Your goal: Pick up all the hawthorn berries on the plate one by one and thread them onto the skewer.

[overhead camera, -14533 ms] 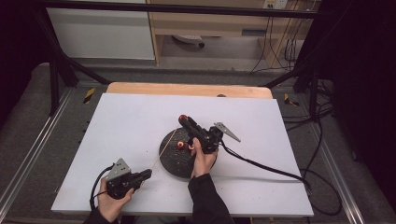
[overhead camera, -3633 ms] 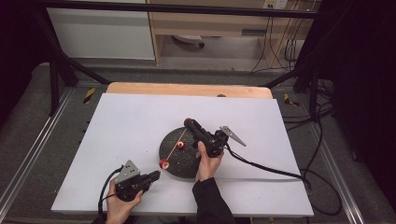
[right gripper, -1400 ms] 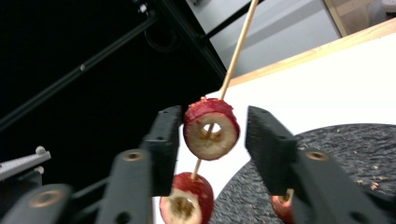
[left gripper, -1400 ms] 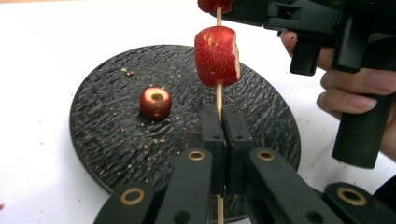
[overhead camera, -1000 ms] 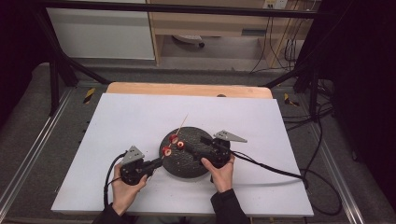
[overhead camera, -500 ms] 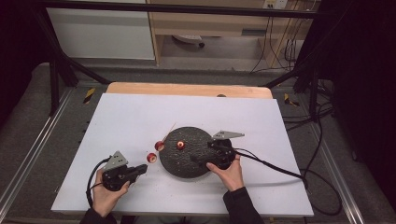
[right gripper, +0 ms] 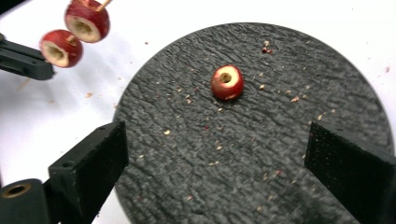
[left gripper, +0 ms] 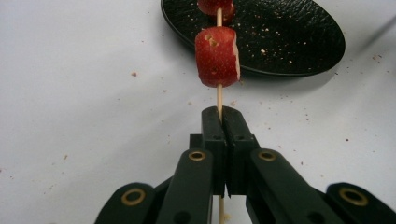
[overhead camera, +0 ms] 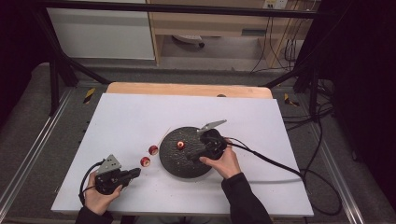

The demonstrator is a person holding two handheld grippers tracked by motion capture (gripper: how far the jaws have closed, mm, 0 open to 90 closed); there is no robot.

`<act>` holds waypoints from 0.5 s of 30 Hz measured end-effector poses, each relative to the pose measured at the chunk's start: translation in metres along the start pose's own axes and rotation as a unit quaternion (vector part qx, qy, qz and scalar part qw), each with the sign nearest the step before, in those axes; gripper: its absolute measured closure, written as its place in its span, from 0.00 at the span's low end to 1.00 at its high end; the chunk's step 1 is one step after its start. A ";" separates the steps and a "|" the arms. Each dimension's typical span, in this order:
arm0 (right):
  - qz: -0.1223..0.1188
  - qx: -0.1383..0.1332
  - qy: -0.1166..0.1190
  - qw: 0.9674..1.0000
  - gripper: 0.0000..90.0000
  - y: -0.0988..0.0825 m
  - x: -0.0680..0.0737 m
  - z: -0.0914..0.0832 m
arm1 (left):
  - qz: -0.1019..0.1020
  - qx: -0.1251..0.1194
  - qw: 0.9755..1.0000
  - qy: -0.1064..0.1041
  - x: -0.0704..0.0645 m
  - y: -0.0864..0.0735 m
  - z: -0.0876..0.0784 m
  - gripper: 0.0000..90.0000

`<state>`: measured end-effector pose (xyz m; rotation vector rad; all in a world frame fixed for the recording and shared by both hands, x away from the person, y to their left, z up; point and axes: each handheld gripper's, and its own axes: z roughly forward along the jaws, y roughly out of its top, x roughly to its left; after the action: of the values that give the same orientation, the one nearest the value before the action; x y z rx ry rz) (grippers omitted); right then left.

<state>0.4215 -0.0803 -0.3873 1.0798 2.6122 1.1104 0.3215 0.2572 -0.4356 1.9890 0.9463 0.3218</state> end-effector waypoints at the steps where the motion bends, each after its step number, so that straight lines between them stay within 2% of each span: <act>1: -0.004 0.007 -0.004 1.000 0.11 0.003 0.000 0.002 | -0.002 0.000 1.000 0.002 0.001 0.000 0.000 0.98; 8: -0.016 0.041 -0.011 0.999 0.15 0.018 -0.002 0.018 | -0.002 0.002 1.000 0.005 0.003 -0.001 0.000 0.98; 10: -0.031 0.065 -0.018 0.997 0.18 0.025 -0.002 0.027 | -0.005 0.000 1.000 0.006 0.004 0.000 0.000 0.98; 15: -0.043 0.086 -0.022 0.995 0.23 0.036 -0.003 0.038 | -0.007 0.000 1.000 0.010 0.008 -0.001 -0.001 0.98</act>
<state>0.4581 -0.0426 -0.3918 0.9997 2.7308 0.8470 0.3256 0.2637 -0.4363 1.9820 0.9730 0.3329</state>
